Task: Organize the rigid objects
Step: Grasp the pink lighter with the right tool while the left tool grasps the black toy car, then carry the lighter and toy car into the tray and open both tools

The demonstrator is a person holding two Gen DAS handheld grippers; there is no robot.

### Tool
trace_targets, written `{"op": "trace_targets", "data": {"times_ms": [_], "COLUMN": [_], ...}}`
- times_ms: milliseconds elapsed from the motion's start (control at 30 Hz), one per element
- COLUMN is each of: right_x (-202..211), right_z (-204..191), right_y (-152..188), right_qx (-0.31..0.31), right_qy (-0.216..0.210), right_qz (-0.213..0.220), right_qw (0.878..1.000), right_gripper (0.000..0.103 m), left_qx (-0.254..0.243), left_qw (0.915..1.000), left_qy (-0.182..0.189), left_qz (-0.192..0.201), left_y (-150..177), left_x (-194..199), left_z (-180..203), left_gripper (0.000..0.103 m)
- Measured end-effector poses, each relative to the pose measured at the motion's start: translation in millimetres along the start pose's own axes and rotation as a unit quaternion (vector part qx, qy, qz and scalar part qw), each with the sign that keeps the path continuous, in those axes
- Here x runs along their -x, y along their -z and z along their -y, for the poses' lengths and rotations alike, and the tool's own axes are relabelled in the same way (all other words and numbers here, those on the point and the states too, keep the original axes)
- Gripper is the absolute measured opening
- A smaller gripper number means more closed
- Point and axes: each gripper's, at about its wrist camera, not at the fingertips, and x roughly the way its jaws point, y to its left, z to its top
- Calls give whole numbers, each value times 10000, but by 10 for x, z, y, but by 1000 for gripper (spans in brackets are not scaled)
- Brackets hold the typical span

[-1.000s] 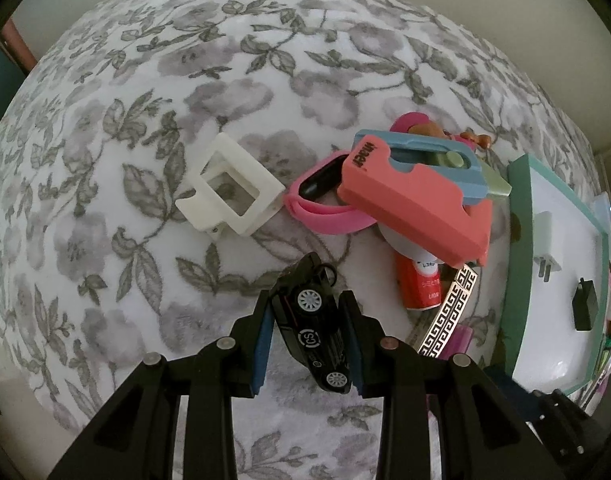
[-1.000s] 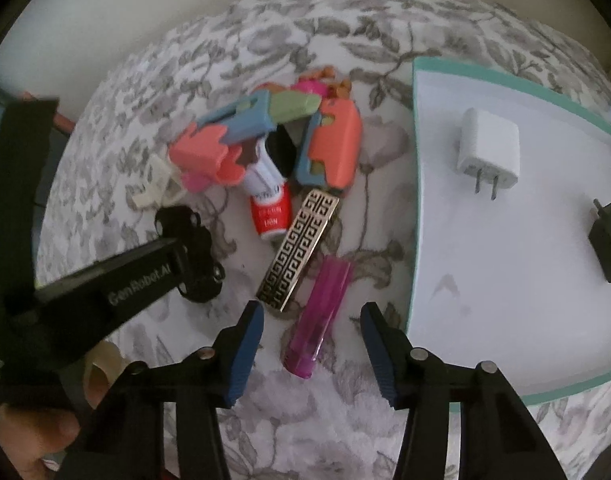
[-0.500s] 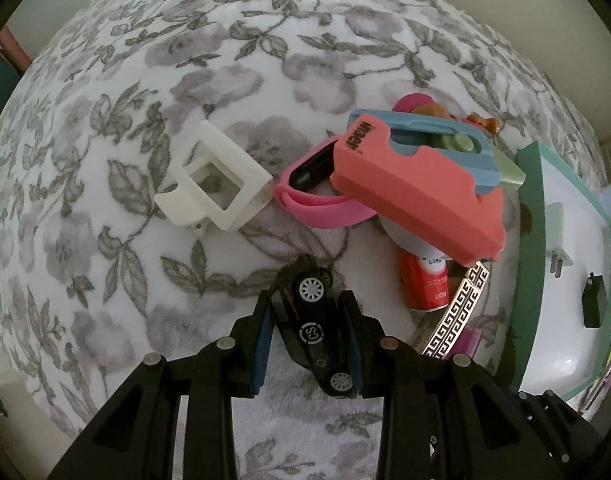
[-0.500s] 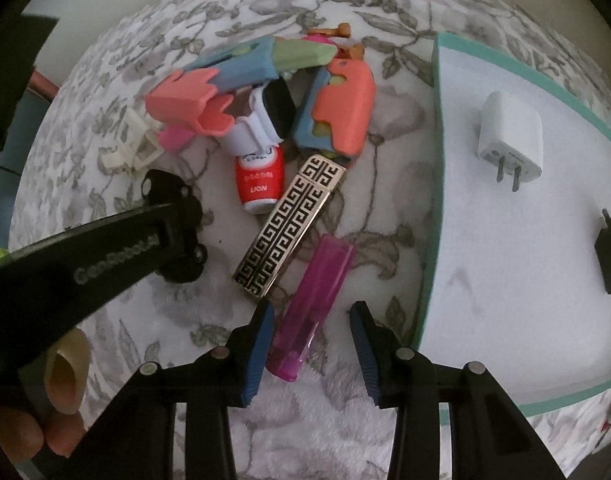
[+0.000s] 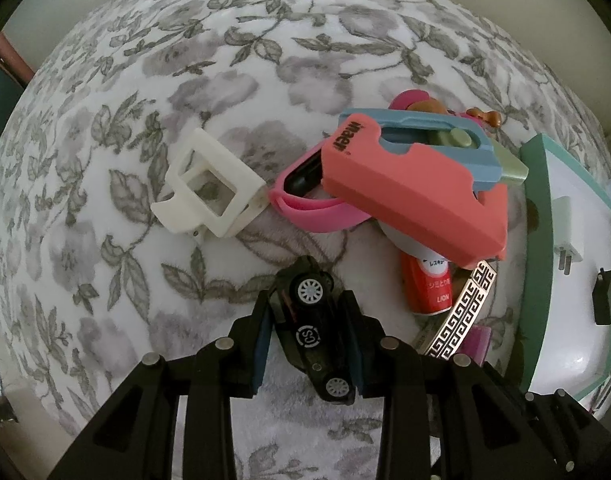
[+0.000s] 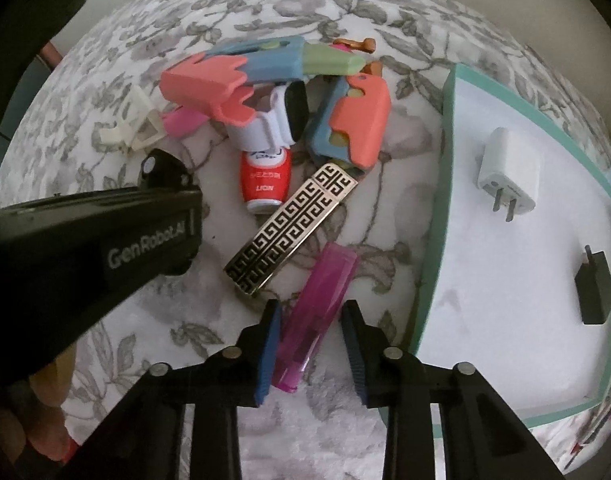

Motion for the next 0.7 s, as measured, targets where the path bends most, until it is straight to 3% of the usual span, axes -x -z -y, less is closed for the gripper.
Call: {"op": "trace_targets", "data": {"times_ms": [133, 367, 533, 700], "right_x": [29, 56, 78, 253], "right_z": [147, 256, 243, 288], "right_y": [4, 27, 46, 63], "right_qx": [-87, -52, -98, -193], "right_qy": [-133, -158, -161, -328], "right_qz": [47, 122, 115, 245], "right_qw": [9999, 9998, 9998, 9990], "right_gripper": [21, 21, 21, 21], "left_qx": [-35, -62, 44, -10], "left_qw": [10000, 9998, 9999, 9991], "left_qy": [-53, -166, -53, -122], "left_qz": [25, 87, 110, 399], "left_y": [7, 39, 80, 103], "left_x": [16, 44, 111, 352], "left_z": [31, 89, 60, 4], "left_gripper": [35, 34, 32, 32]}}
